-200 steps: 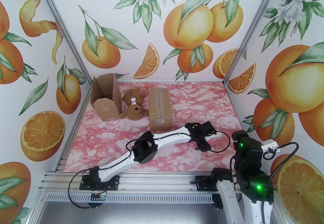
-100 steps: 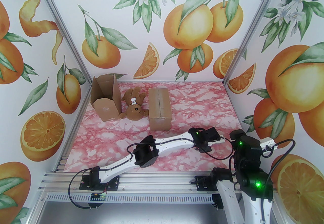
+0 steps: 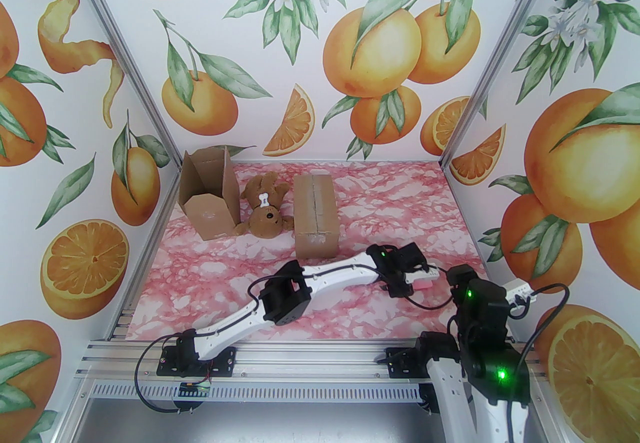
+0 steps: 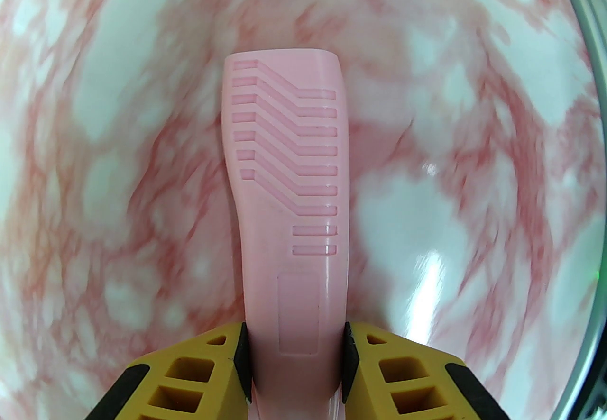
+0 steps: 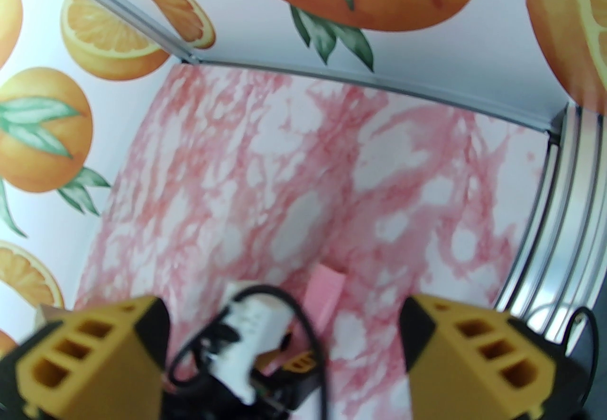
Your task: Unpack the express box
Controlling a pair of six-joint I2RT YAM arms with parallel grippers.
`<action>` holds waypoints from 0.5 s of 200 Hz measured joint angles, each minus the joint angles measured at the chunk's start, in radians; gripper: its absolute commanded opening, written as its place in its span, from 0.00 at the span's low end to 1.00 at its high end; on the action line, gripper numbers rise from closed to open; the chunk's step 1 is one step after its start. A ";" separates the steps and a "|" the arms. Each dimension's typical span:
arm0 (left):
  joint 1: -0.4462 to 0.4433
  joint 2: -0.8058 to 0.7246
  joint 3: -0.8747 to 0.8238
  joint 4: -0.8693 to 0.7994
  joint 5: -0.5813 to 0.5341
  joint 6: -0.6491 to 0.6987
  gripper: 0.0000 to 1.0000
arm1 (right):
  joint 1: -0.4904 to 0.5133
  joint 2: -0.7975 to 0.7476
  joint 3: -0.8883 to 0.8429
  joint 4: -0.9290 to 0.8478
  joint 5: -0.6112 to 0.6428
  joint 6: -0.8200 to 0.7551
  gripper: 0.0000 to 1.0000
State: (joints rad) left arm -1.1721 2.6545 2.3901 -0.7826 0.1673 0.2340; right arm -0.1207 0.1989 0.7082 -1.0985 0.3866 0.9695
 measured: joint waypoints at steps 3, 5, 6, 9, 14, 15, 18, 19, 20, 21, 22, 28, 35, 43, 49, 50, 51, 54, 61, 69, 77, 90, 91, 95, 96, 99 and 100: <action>0.011 -0.008 -0.013 0.000 0.017 0.000 0.33 | 0.000 -0.006 0.000 -0.003 0.000 0.002 0.83; 0.015 -0.011 -0.018 0.001 0.023 -0.002 0.33 | 0.000 -0.010 0.000 -0.006 0.000 0.004 0.82; 0.020 -0.013 -0.023 0.001 0.030 -0.002 0.33 | 0.000 -0.012 0.000 -0.008 0.000 0.007 0.82; 0.029 -0.019 -0.032 0.001 0.045 -0.003 0.33 | 0.000 -0.017 0.000 -0.013 0.000 0.011 0.82; 0.045 -0.027 -0.047 0.002 0.067 -0.005 0.32 | 0.000 -0.024 0.000 -0.022 -0.002 0.018 0.81; 0.047 -0.029 -0.049 0.003 0.071 -0.006 0.32 | 0.000 -0.024 0.000 -0.024 -0.002 0.019 0.81; 0.056 -0.033 -0.056 0.002 0.081 -0.009 0.32 | 0.000 -0.027 0.000 -0.029 -0.003 0.023 0.81; 0.061 -0.035 -0.060 0.002 0.088 -0.010 0.32 | 0.000 -0.028 0.000 -0.032 -0.003 0.024 0.81; 0.063 -0.037 -0.063 0.003 0.091 -0.010 0.32 | 0.000 -0.028 0.000 -0.034 -0.004 0.026 0.81; 0.066 -0.038 -0.064 0.003 0.094 -0.011 0.32 | 0.000 -0.029 0.000 -0.035 -0.004 0.026 0.81; 0.068 -0.039 -0.067 0.003 0.097 -0.012 0.32 | 0.000 -0.029 0.000 -0.036 -0.005 0.028 0.81; 0.088 -0.048 -0.084 0.005 0.120 -0.017 0.32 | 0.000 -0.029 0.000 -0.046 -0.012 0.034 0.80; 0.109 -0.060 -0.103 0.005 0.145 -0.020 0.32 | 0.000 -0.028 0.000 -0.055 -0.027 0.043 0.79; 0.131 -0.069 -0.118 0.003 0.168 -0.024 0.32 | 0.000 -0.028 -0.004 -0.058 -0.042 0.051 0.78; 0.144 -0.074 -0.127 0.003 0.182 -0.026 0.31 | 0.000 -0.027 -0.013 -0.058 -0.055 0.057 0.77; 0.148 -0.075 -0.129 0.003 0.186 -0.026 0.31 | 0.000 -0.027 -0.015 -0.058 -0.056 0.058 0.77; 0.150 -0.076 -0.129 0.003 0.188 -0.027 0.31 | 0.000 -0.027 -0.016 -0.058 -0.057 0.060 0.76; 0.157 -0.077 -0.131 0.001 0.195 -0.028 0.31 | 0.000 -0.024 -0.024 -0.058 -0.068 0.063 0.76; 0.172 -0.079 -0.136 0.001 0.209 -0.031 0.31 | 0.000 -0.016 -0.048 -0.054 -0.092 0.071 0.72; 0.186 -0.079 -0.139 0.000 0.227 -0.034 0.31 | 0.000 -0.003 -0.083 -0.043 -0.126 0.083 0.72; 0.195 -0.080 -0.140 0.000 0.238 -0.039 0.31 | 0.000 0.019 -0.124 -0.029 -0.166 0.095 0.72; 0.202 -0.080 -0.142 0.000 0.254 -0.045 0.31 | 0.000 0.067 -0.188 -0.004 -0.224 0.114 0.71; 0.203 -0.080 -0.142 -0.001 0.255 -0.046 0.32 | 0.000 0.070 -0.191 -0.002 -0.226 0.114 0.71; 0.203 -0.080 -0.143 0.000 0.259 -0.046 0.32 | 0.000 0.085 -0.211 0.008 -0.243 0.121 0.71; 0.203 -0.080 -0.143 -0.001 0.260 -0.046 0.32 | 0.000 0.088 -0.214 0.009 -0.246 0.121 0.71; 0.203 -0.080 -0.143 -0.001 0.263 -0.047 0.32 | 0.000 0.097 -0.225 0.014 -0.254 0.124 0.70; 0.203 -0.080 -0.143 -0.001 0.265 -0.048 0.32 | 0.000 0.098 -0.228 0.016 -0.257 0.125 0.70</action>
State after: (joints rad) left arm -0.9688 2.5744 2.2471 -0.7834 0.4324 0.1860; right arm -0.1207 0.2974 0.4805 -1.0828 0.1295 1.0943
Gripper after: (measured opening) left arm 0.318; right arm 0.714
